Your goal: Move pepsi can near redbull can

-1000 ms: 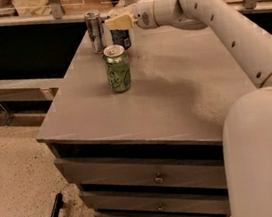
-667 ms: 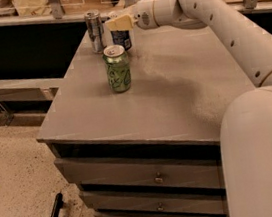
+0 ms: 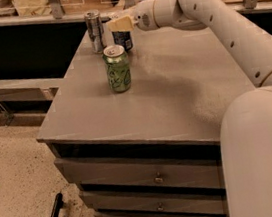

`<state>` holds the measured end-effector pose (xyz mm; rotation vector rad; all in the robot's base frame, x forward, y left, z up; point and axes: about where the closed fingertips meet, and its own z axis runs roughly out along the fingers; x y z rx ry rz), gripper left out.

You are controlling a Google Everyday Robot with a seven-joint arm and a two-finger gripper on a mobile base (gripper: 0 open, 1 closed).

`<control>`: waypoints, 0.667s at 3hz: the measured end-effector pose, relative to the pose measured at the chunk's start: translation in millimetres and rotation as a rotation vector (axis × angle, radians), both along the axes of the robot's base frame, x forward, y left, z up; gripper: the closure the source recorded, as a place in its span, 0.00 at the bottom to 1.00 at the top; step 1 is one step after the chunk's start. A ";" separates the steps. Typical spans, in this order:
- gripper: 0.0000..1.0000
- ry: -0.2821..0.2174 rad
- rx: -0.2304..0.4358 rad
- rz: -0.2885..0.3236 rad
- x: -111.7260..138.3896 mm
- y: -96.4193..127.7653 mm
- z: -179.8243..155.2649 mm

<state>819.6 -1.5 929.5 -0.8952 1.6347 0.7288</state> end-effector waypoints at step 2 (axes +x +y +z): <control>0.00 0.006 0.008 0.017 -2.5 3.0 -2.0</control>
Offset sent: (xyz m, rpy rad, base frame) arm -0.0056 -0.0060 0.0001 0.0169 0.0076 0.0227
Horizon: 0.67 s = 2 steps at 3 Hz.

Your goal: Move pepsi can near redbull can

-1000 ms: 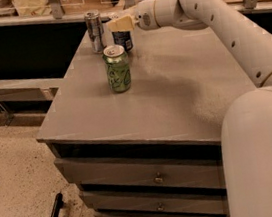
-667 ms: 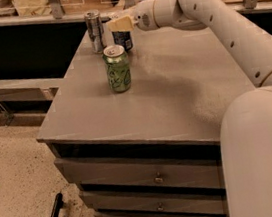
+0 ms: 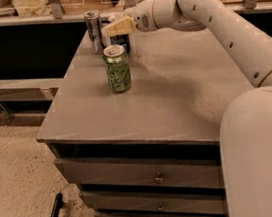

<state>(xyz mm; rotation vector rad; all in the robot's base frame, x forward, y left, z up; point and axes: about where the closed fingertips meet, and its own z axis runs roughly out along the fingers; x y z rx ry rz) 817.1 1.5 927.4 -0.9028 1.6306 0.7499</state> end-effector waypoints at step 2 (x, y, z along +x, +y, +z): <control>0.00 -0.031 -0.012 -0.001 -36.7 -71.7 38.2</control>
Offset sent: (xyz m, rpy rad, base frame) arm -0.0676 -0.1455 0.0866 -0.0397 -0.0794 -0.0464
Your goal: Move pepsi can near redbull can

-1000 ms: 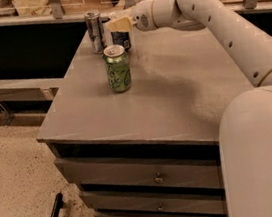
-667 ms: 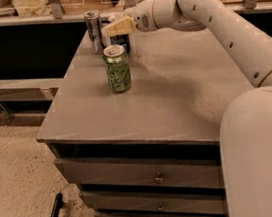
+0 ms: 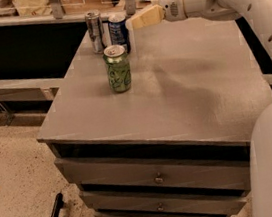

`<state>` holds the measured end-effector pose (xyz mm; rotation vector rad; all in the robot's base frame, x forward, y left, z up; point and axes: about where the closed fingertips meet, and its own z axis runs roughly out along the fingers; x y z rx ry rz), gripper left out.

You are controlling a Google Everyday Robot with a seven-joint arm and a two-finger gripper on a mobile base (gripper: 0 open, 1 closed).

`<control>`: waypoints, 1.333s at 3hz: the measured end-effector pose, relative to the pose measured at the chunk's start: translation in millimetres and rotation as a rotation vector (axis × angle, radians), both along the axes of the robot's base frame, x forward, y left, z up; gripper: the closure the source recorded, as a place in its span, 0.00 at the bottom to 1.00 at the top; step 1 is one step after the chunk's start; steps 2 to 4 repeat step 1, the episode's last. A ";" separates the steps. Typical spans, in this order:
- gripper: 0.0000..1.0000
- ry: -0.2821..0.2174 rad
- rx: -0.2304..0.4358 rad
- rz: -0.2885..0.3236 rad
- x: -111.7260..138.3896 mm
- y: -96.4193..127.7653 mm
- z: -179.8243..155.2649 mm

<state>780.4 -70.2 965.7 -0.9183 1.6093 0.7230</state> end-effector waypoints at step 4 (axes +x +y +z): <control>0.00 0.000 0.000 0.000 0.0 0.2 -0.1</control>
Offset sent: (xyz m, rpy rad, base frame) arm 0.0000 0.0000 0.0000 0.0000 0.0000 0.0000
